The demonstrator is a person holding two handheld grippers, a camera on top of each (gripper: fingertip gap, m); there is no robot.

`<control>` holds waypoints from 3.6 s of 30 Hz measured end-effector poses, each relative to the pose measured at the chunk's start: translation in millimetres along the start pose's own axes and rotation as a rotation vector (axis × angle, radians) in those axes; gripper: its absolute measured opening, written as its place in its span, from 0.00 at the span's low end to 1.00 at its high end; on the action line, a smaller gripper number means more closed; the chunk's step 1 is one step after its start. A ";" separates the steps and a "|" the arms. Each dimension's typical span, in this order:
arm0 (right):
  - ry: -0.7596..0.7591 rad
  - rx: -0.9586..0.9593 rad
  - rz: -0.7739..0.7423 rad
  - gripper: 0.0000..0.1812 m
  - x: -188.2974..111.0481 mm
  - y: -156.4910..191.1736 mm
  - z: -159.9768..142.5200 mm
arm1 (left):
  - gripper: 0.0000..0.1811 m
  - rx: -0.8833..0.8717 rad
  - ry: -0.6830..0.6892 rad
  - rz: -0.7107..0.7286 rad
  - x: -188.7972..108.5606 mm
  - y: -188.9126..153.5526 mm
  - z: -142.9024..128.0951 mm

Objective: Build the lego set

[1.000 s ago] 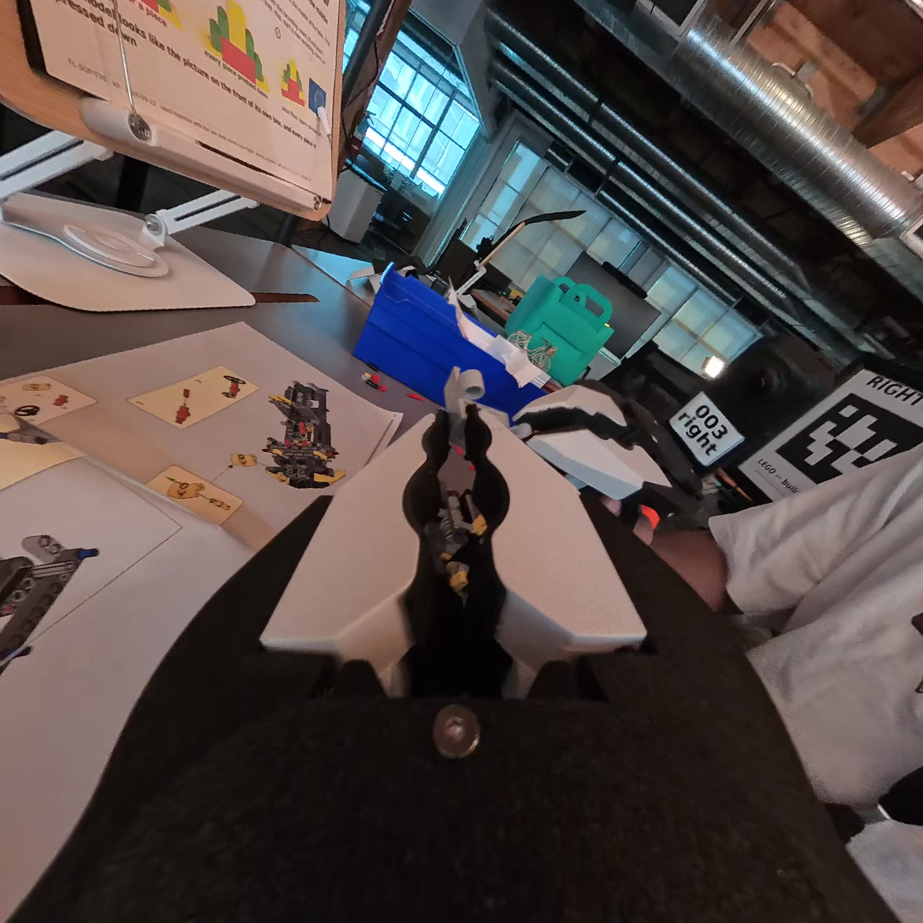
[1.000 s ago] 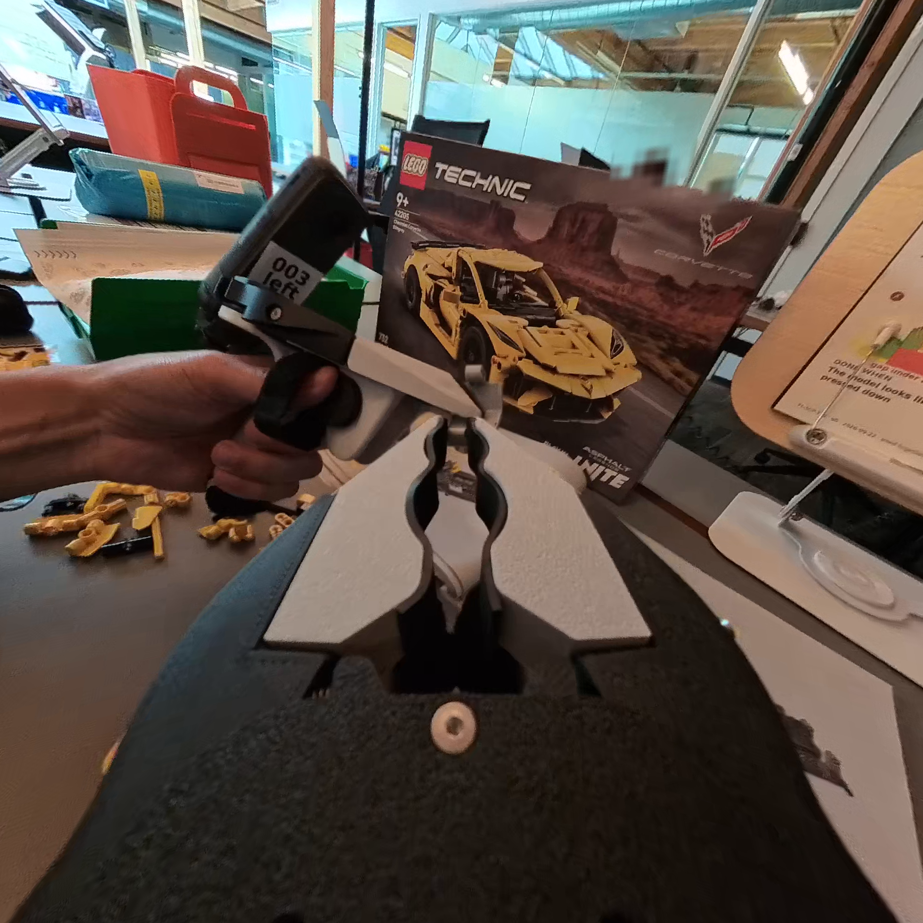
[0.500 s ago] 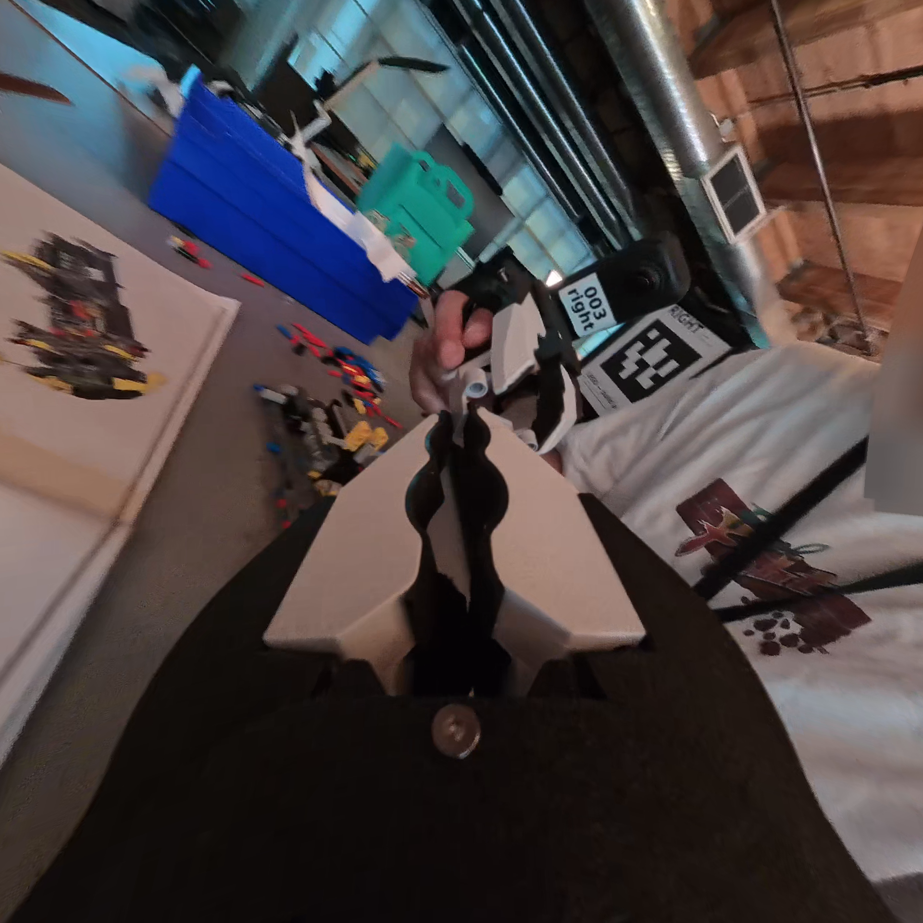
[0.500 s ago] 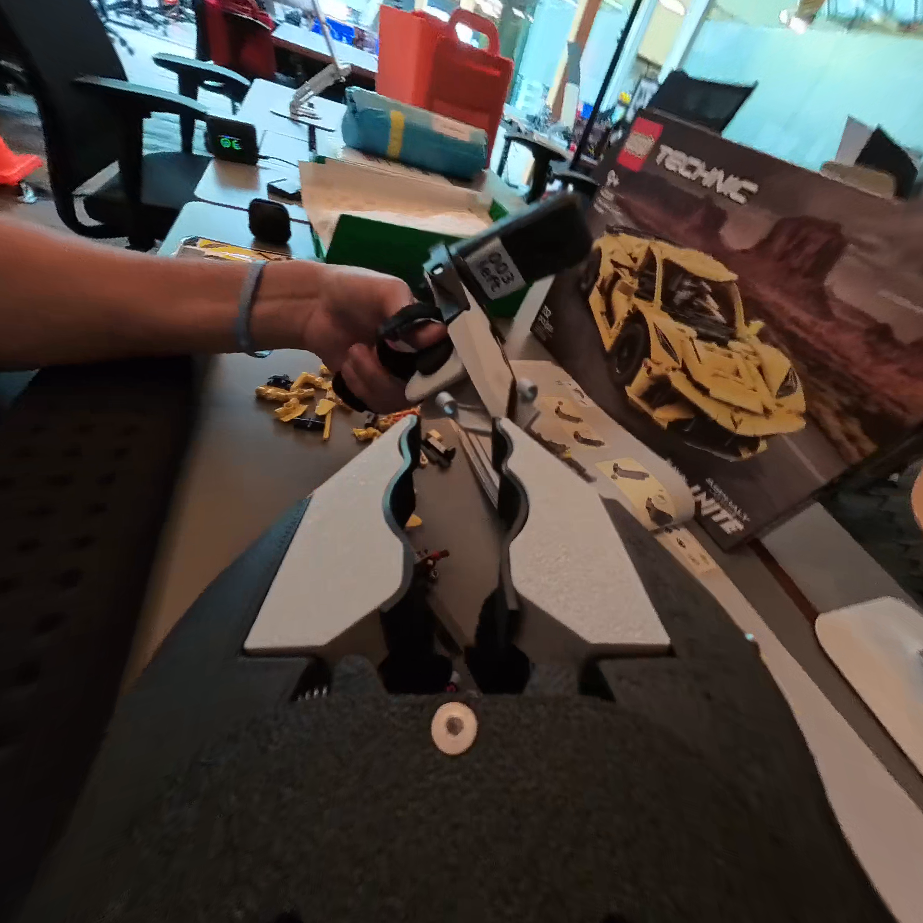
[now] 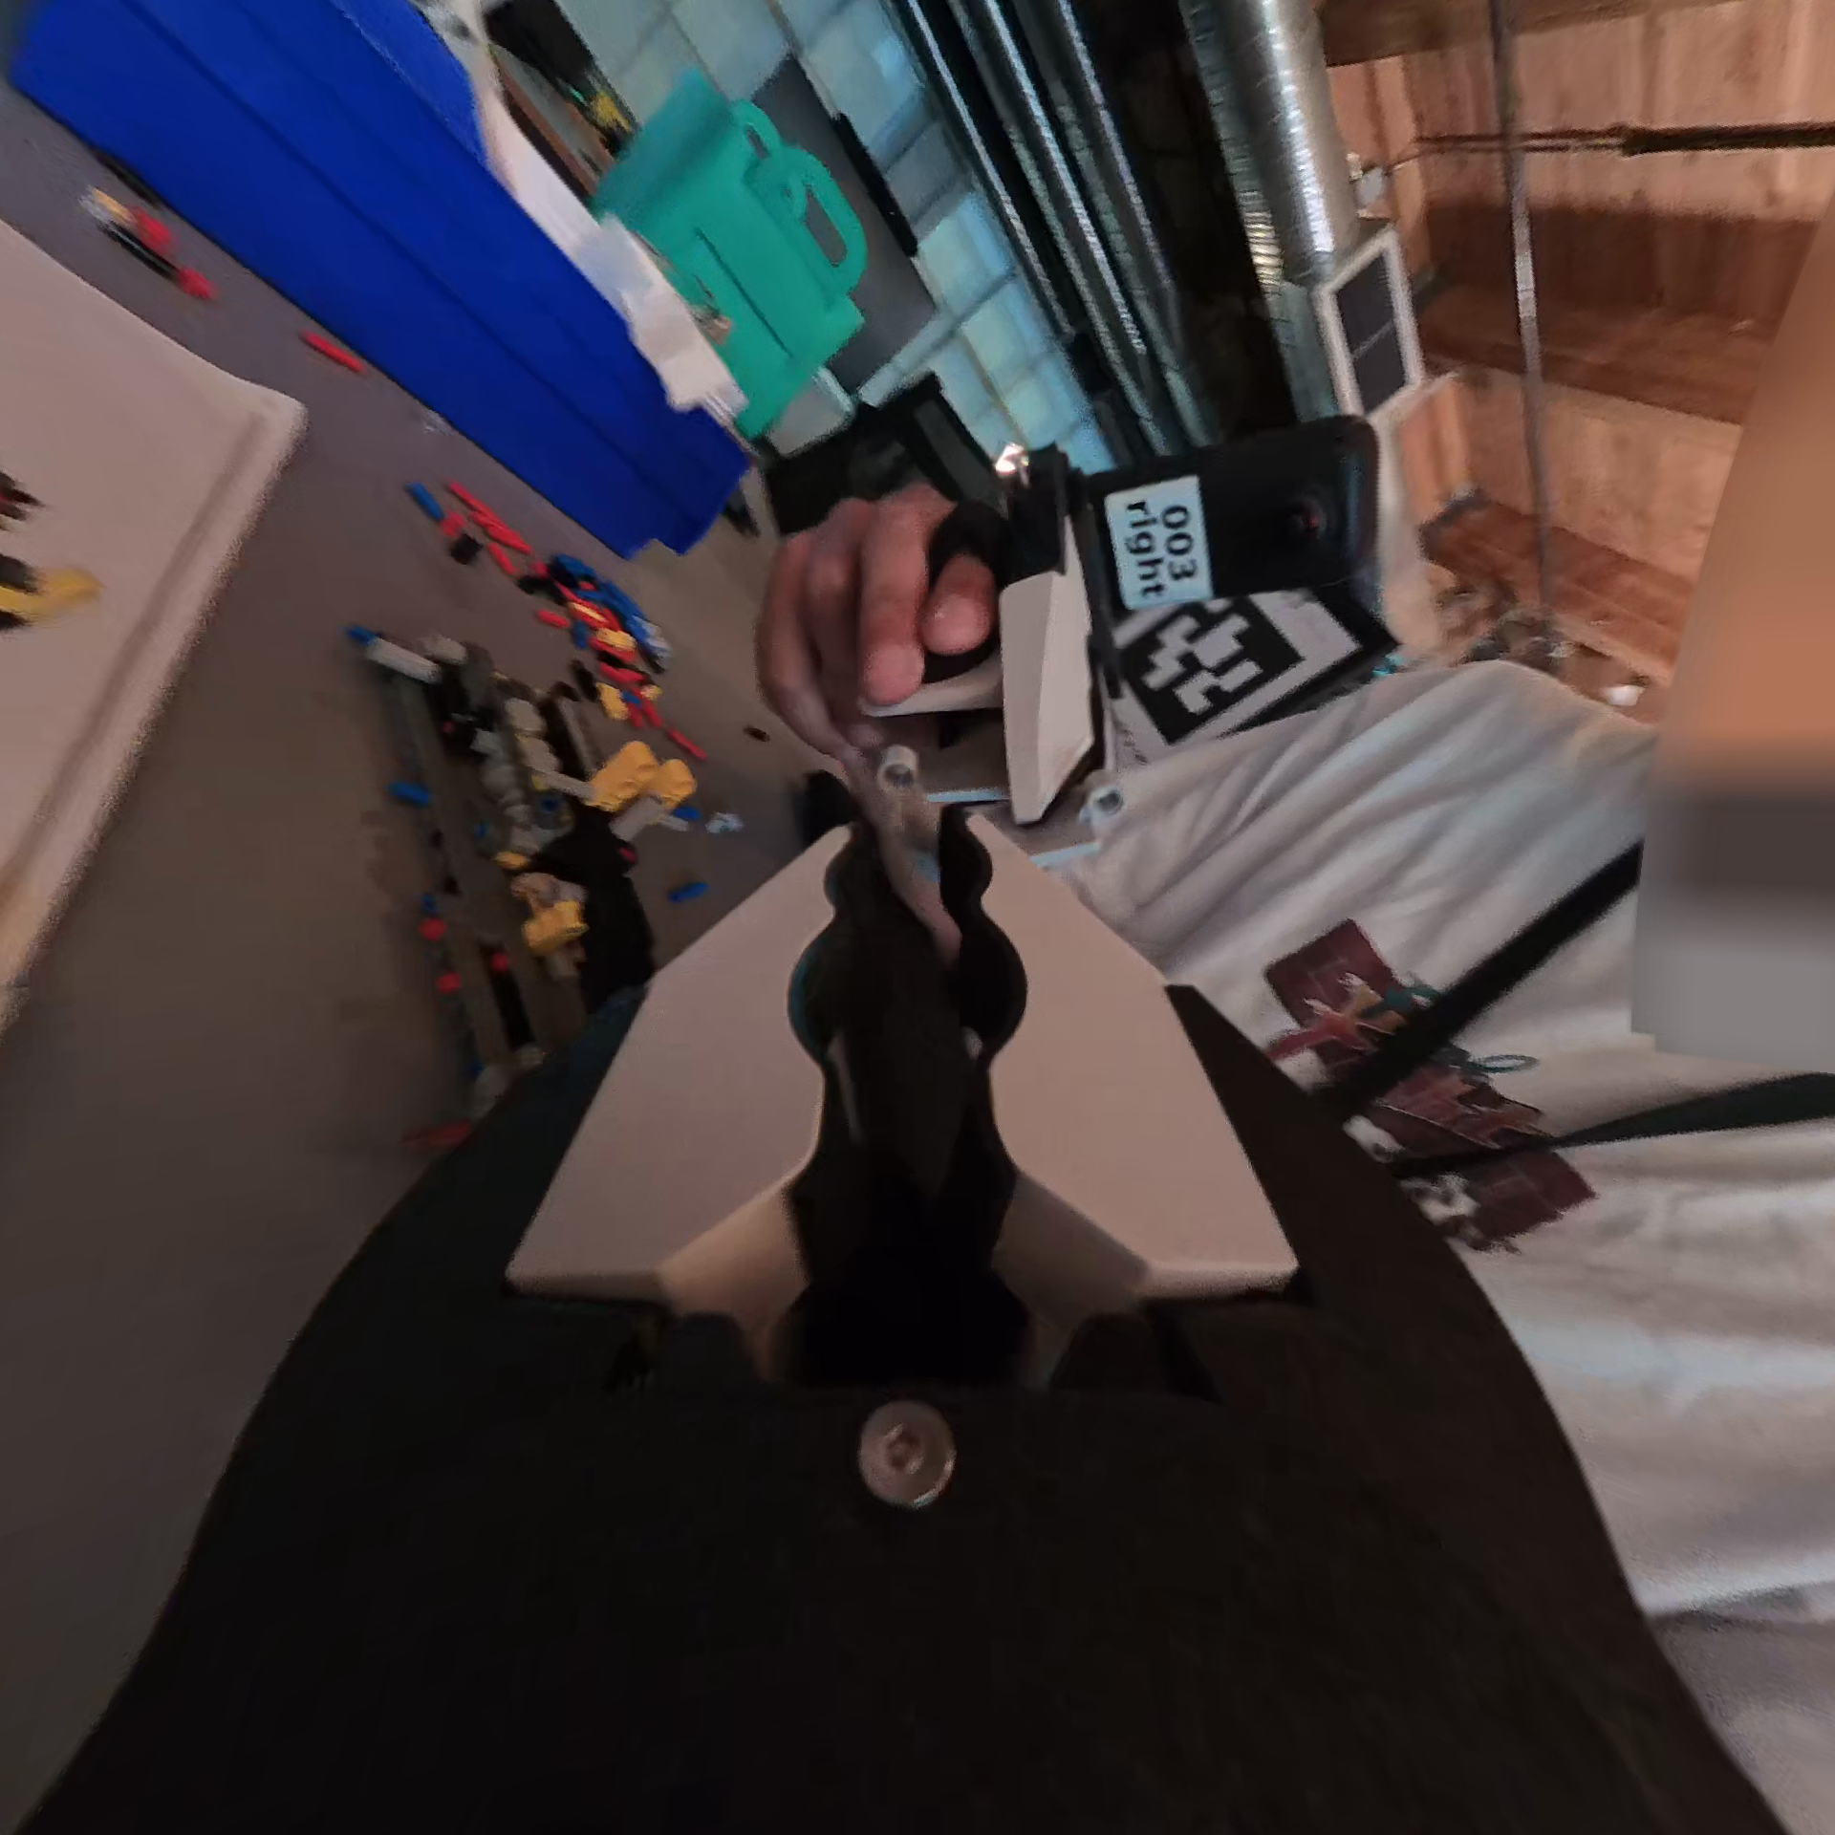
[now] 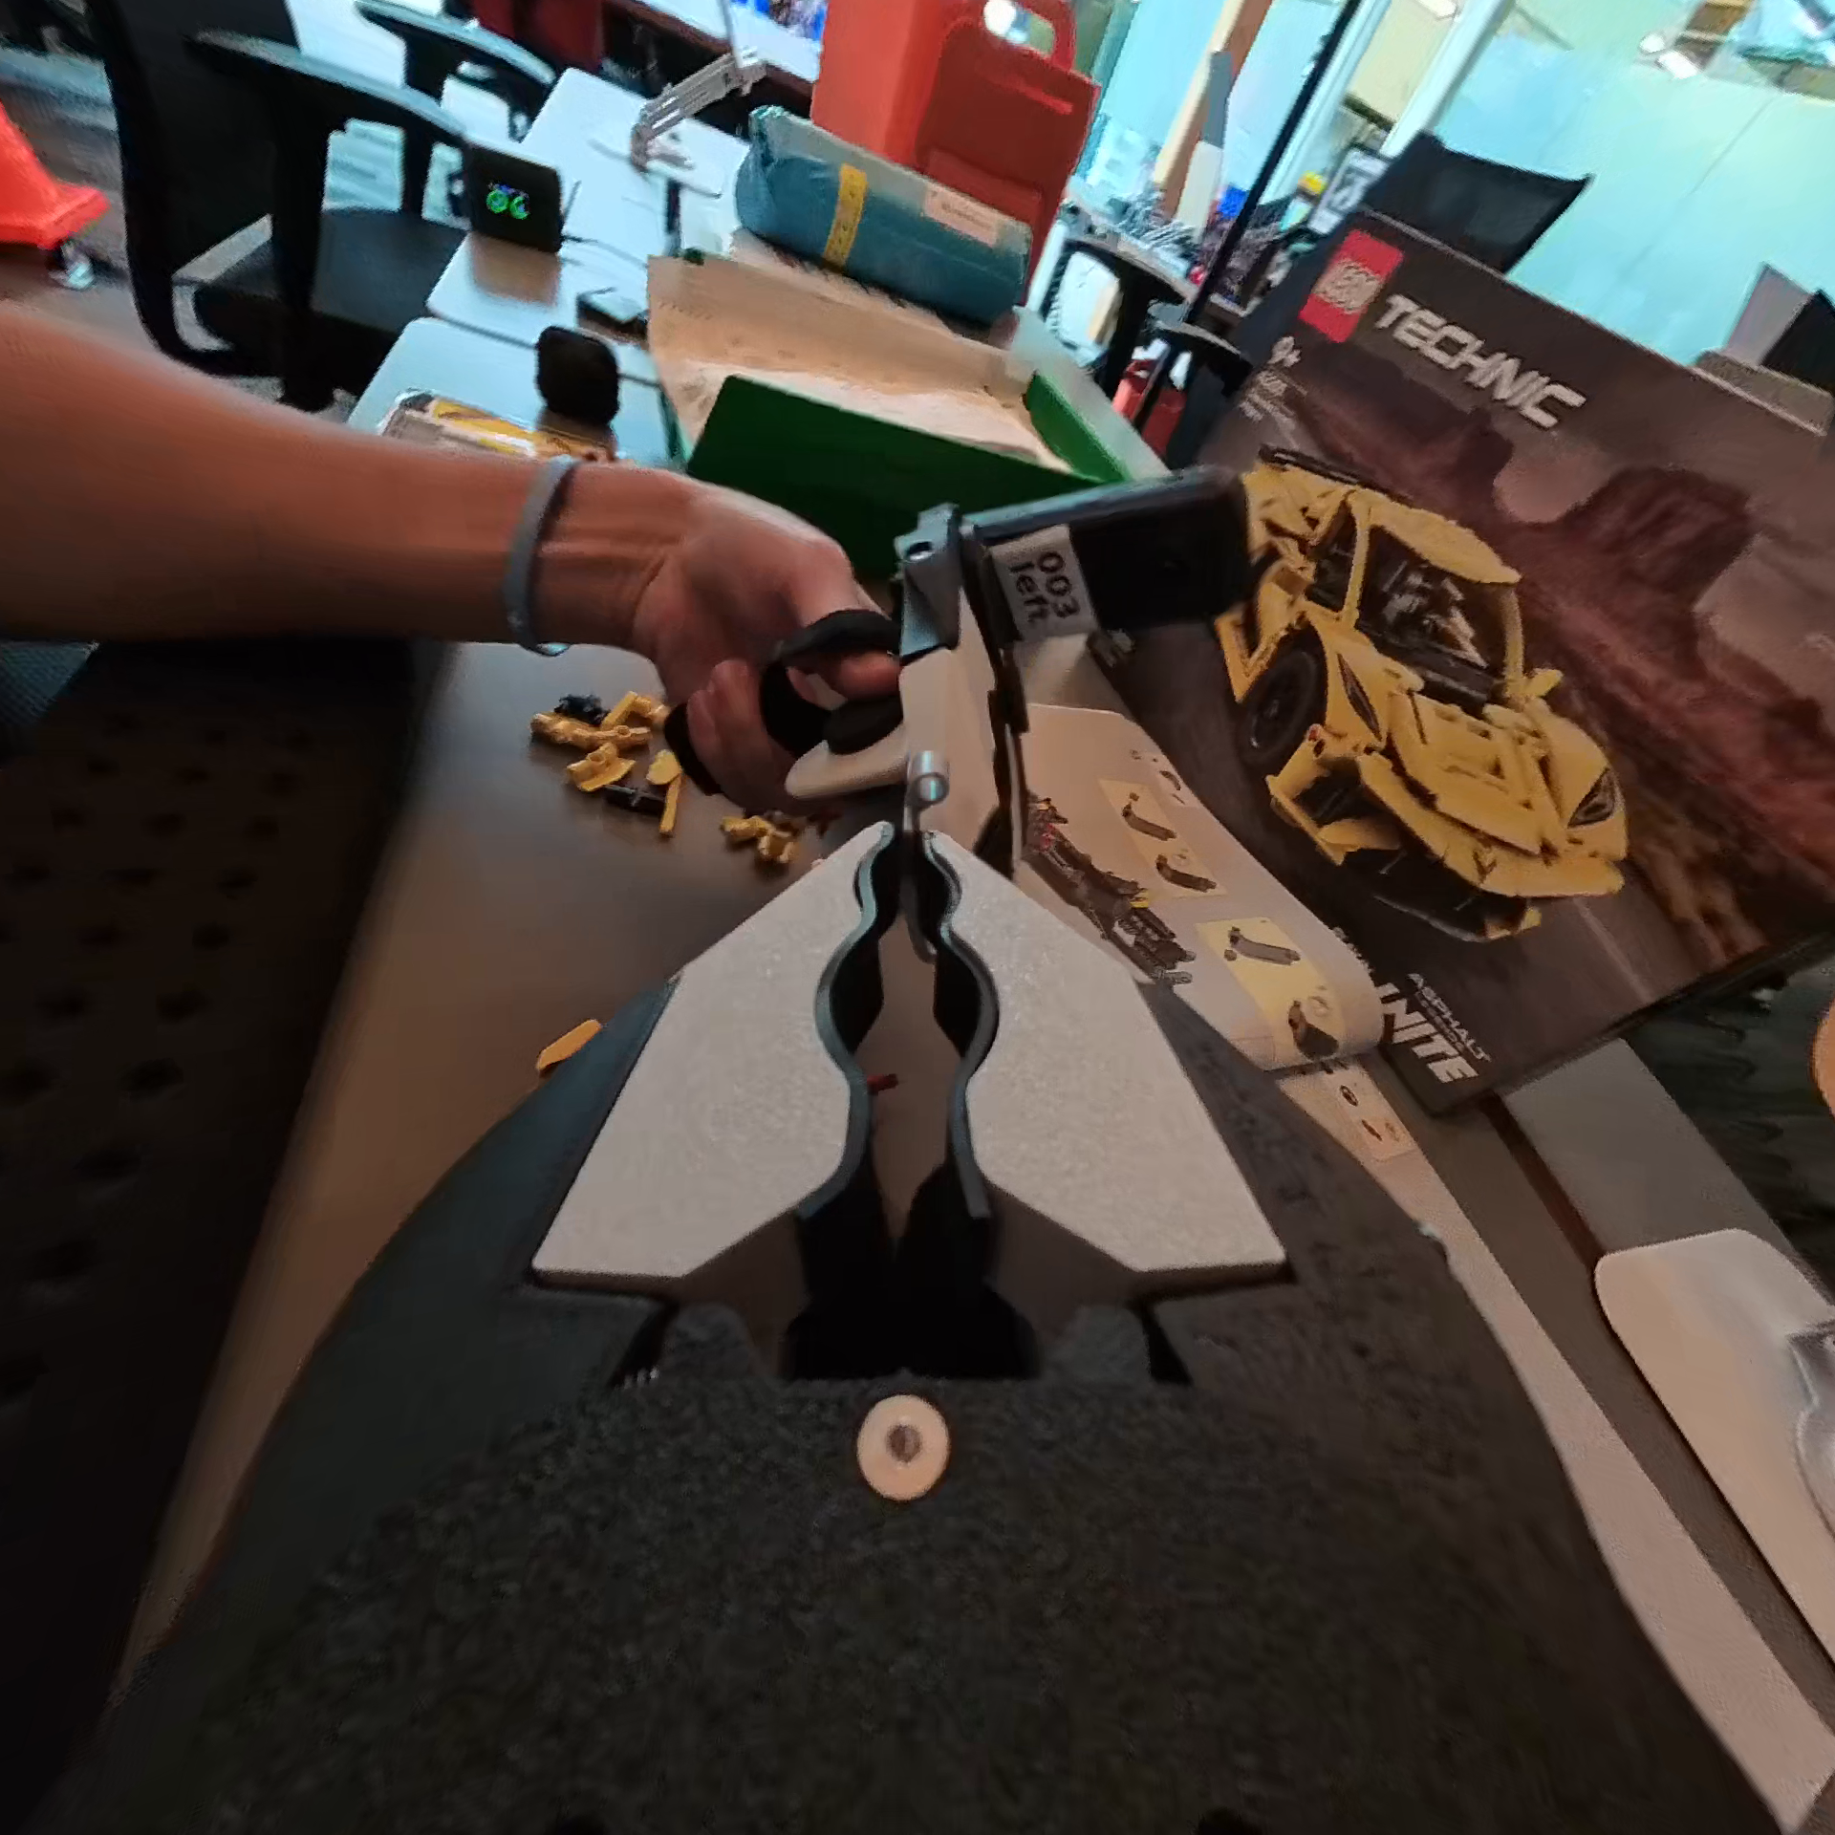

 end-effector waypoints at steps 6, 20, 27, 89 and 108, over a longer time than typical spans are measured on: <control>-0.149 0.177 0.053 0.01 -17.4 -14.0 13.6 | 0.20 0.437 -0.201 0.278 -36.3 -16.7 35.0; -0.006 0.387 0.158 0.01 -0.8 -16.4 -5.0 | 0.03 0.658 -0.008 0.168 4.7 -43.0 18.2; 0.008 0.414 0.158 0.01 1.5 -17.9 -7.9 | 0.03 0.702 0.036 0.190 11.3 -40.0 12.4; -0.146 0.655 -0.215 0.02 -40.9 -121.4 -46.6 | 0.01 0.293 -0.232 0.711 -129.7 3.1 -6.3; -0.131 0.687 -0.245 0.02 -39.3 -126.4 -59.7 | 0.01 0.261 -0.285 0.665 -132.8 -4.1 -4.9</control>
Point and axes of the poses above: each gripper's, where its closed fingertips meet, x out along the fingers, z out of its top, y = z × x across the jaws, the point moved 7 cm from there along -x, back along the fingers, and after that the axes turned 15 degrees about x, right-handed, at the moved point
